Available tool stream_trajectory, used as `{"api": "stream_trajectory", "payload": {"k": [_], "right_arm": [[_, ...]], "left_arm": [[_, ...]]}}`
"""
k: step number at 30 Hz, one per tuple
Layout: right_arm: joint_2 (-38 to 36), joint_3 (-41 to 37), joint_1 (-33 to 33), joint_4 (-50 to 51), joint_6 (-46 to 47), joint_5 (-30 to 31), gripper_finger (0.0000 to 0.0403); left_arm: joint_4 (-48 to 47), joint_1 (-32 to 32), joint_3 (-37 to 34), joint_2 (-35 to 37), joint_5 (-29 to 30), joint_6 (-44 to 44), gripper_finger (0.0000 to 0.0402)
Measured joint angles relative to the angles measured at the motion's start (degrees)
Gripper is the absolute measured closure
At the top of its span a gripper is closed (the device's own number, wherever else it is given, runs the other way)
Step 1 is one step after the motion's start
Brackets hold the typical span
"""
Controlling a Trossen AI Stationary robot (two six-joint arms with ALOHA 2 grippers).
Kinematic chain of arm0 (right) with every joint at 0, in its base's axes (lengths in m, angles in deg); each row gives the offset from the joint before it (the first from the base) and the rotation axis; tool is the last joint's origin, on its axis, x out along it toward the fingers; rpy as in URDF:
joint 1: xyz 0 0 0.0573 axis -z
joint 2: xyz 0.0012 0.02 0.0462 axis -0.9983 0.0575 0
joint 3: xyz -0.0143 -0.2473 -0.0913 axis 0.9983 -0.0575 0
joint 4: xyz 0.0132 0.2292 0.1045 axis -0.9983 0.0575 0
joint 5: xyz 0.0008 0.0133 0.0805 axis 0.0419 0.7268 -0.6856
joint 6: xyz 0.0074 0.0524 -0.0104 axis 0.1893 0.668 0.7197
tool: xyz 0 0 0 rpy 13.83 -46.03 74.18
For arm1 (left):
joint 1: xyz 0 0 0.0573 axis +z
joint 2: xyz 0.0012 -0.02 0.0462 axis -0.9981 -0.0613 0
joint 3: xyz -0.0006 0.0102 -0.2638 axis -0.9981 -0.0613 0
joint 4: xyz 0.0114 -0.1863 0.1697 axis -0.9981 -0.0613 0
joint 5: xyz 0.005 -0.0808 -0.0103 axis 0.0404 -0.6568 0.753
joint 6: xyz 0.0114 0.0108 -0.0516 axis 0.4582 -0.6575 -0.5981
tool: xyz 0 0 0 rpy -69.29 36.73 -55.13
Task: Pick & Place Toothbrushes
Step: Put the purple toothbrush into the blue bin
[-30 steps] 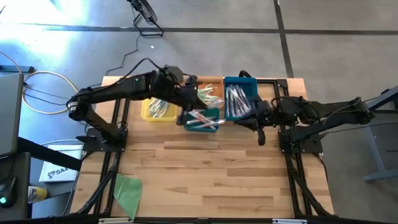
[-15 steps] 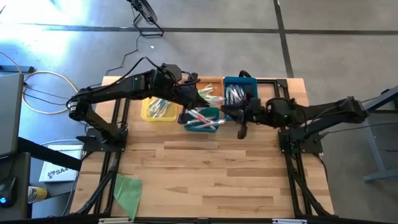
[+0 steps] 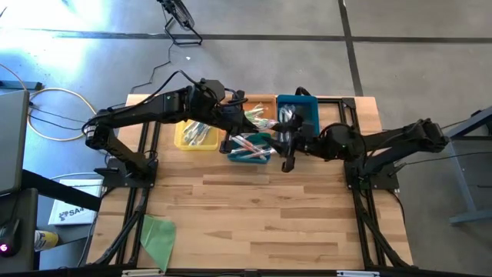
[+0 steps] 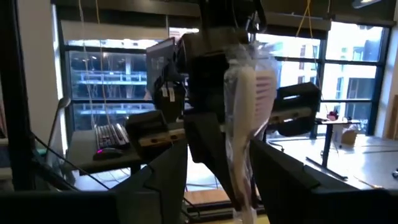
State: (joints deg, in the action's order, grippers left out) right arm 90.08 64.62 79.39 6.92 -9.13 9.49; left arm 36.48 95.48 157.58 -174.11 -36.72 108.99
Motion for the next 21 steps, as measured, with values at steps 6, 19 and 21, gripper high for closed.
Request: {"api": "stream_trajectory", "payload": {"k": [6,19,21], "right_arm": [[0.88,0.0,1.22,-0.31,0.22,-0.08,0.0256],[1.51,-0.02,1.49,-0.76,-0.24,0.05,0.0388],[1.51,-0.02,1.49,-0.77,-0.22,0.03,0.0388]], "left_arm": [[-0.02,0.0,0.0,0.0,0.15,0.0,0.0398],[-0.76,0.0,0.0,-0.07,-0.02,0.63,0.0398],[-0.98,0.0,0.0,-0.07,0.01,0.66,0.0398]]}}
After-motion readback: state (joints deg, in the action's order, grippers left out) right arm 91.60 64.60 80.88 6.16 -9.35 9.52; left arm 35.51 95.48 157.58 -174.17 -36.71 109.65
